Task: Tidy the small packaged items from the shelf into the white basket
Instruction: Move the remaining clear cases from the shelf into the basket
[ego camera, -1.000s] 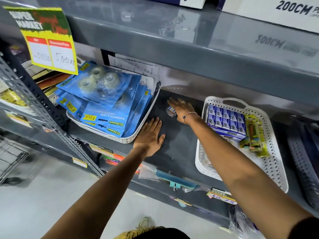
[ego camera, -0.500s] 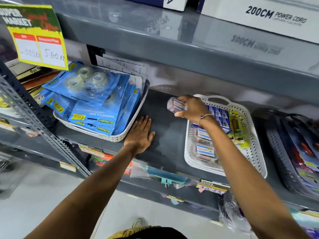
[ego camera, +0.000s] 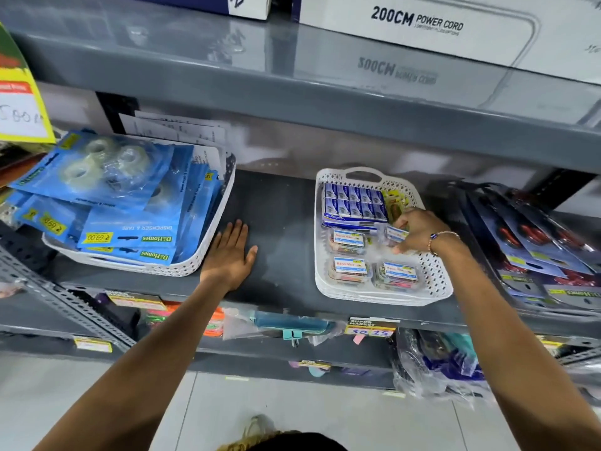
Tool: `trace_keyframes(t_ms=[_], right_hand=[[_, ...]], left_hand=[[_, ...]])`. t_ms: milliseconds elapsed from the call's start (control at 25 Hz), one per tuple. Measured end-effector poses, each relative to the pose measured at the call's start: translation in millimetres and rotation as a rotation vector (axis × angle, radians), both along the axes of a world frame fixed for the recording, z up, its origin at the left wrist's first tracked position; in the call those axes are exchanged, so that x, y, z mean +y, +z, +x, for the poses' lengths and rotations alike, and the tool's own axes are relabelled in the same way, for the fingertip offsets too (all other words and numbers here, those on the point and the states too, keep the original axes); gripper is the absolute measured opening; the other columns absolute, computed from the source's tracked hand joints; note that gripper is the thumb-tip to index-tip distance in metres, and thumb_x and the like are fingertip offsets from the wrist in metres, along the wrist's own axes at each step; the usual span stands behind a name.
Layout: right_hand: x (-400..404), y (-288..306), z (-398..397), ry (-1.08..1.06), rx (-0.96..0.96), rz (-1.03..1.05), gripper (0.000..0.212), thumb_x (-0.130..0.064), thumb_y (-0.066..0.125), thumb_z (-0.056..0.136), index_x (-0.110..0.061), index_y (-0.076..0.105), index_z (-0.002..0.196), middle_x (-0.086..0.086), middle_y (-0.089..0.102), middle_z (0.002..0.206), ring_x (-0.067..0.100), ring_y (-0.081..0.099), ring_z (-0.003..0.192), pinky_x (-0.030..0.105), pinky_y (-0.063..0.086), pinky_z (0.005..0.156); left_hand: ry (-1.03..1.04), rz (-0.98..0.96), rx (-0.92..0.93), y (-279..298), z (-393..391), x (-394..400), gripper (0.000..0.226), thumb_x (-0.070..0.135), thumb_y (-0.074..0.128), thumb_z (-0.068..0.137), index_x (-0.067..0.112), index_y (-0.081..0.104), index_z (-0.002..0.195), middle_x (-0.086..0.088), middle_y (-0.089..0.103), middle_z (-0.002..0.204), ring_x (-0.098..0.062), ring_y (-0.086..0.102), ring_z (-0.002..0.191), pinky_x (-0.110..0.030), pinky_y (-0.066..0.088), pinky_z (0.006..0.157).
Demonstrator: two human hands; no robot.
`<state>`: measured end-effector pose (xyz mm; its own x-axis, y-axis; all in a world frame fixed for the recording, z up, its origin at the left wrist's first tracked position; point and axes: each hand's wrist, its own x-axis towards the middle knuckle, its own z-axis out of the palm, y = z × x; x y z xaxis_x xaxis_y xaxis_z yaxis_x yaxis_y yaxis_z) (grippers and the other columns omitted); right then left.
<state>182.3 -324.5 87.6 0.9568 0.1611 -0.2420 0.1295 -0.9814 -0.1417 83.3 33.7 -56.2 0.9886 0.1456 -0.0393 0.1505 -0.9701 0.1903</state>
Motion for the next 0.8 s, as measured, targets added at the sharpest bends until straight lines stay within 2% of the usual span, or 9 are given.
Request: trace_keyframes(t_ms=[80,160,240,360,440,560,800], right_hand=[[3,-13,-1,0.023,0.026,-0.051,0.052,-0.027,0.089,0.053,-0.013,0.069,0.098,0.004,0.068,0.106,0.025,0.063,0.098,0.036,0.053,0.089],[8,-24,0,0.051,0.049,-0.094,0.044,-0.027,0.086,0.055,-0.011,0.068,0.092,0.006,0.069,0.099,0.024,0.064,0.091,0.031,0.054,0.081],[11,-30,1,0.062,0.072,-0.089,0.037,-0.022,0.084,0.060,-0.020,0.066,0.092,0.002,0.065,0.098,0.022,0.061,0.090,0.026,0.050,0.077],[13,-35,6,0.079,0.117,-0.102,0.052,-0.011,0.080,0.069,-0.013,0.062,0.118,0.006,0.065,0.111,0.025,0.061,0.103,0.028,0.049,0.088],[13,-35,7,0.093,0.165,-0.084,0.059,-0.009,0.078,0.073,-0.011,0.055,0.128,0.008,0.062,0.107,0.024,0.059,0.098,0.025,0.044,0.082],[12,-35,7,0.097,0.190,-0.022,0.060,-0.011,0.077,0.075,-0.011,0.053,0.130,0.002,0.055,0.095,0.018,0.053,0.088,0.023,0.039,0.077],[6,-40,8,0.068,0.152,0.020,0.055,-0.010,0.079,0.073,-0.010,0.057,0.124,0.001,0.058,0.092,0.018,0.056,0.086,0.024,0.042,0.079]], left_hand=[[-0.002,0.006,-0.001,-1,0,1,0.063,0.044,0.016,0.100,0.013,0.002,0.152,-0.003,-0.002,0.162,-0.018,-0.003,0.149,-0.035,0.000,0.122],[-0.003,0.015,0.002,0,-1,1,0.063,0.045,0.015,0.100,0.013,0.001,0.152,-0.003,-0.003,0.162,-0.018,-0.004,0.149,-0.035,0.000,0.122],[0.000,0.018,0.001,-1,0,0,0.063,0.045,0.015,0.100,0.013,0.000,0.152,-0.003,-0.003,0.162,-0.018,-0.004,0.149,-0.035,-0.001,0.122],[0.001,0.021,0.007,-1,0,1,0.063,0.045,0.015,0.100,0.014,0.000,0.152,-0.002,-0.004,0.162,-0.018,-0.004,0.149,-0.035,-0.001,0.122],[0.003,0.022,0.006,-2,1,1,0.063,0.045,0.015,0.099,0.014,-0.001,0.152,-0.002,-0.004,0.162,-0.018,-0.004,0.149,-0.035,-0.001,0.121],[0.000,0.022,0.012,-2,1,2,0.064,0.046,0.014,0.099,0.014,-0.001,0.152,-0.002,-0.004,0.162,-0.018,-0.005,0.149,-0.035,-0.001,0.121],[0.000,0.029,0.012,-2,1,2,0.063,0.046,0.014,0.099,0.014,-0.001,0.152,-0.002,-0.005,0.162,-0.018,-0.005,0.149,-0.036,-0.001,0.121]])
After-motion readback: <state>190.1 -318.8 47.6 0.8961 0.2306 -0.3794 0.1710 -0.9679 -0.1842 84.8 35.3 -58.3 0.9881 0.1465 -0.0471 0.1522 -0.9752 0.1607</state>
